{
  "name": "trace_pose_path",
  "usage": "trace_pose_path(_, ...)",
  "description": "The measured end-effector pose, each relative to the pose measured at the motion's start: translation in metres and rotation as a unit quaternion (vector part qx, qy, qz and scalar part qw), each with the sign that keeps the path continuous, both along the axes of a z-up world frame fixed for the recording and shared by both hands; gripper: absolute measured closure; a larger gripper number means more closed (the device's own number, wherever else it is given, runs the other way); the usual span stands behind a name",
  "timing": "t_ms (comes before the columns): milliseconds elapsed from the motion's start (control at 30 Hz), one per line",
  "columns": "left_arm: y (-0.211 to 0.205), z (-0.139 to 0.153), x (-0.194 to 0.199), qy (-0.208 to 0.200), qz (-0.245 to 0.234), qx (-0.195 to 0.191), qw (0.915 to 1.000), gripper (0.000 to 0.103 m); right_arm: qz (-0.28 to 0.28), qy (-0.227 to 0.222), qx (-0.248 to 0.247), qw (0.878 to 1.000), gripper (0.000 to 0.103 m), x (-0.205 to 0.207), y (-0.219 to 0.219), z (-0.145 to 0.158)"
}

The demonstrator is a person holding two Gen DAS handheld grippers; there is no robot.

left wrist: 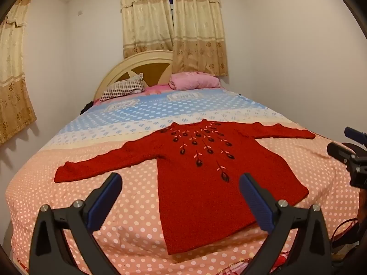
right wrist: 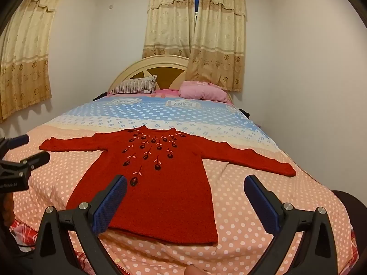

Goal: Fold small clothes

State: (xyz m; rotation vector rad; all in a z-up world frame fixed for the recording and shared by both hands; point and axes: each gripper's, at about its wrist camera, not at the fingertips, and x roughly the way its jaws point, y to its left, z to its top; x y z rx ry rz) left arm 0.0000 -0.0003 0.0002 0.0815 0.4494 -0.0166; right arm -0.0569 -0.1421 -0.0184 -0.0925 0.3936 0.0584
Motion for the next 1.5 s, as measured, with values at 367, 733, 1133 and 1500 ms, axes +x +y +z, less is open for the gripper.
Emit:
trace_pose_path(367, -0.004, -0.003, 0.002, 0.017, -0.007, -0.011, 0.9998, 0.000, -0.015, -0.003, 0.022, 1.000, 0.001, 0.008, -0.013, -0.002)
trace_pose_path(733, -0.009, 0.000, 0.006, 0.012, -0.002, -0.010, 0.9999, 0.000, -0.014, 0.003, 0.021, 1.000, 0.001, 0.008, -0.018, -0.004)
trace_pose_path(1133, -0.004, 0.006, 0.006, 0.003, 0.008, -0.010, 0.9999, 0.000, -0.018, 0.018, 0.025, 0.999, 0.001, 0.014, -0.020, -0.010)
trace_pose_path(1500, -0.004, 0.006, 0.007, 0.003, 0.008, -0.009, 0.9999, 0.000, -0.016, 0.029, 0.029, 0.999, 0.001, 0.017, -0.023, -0.015)
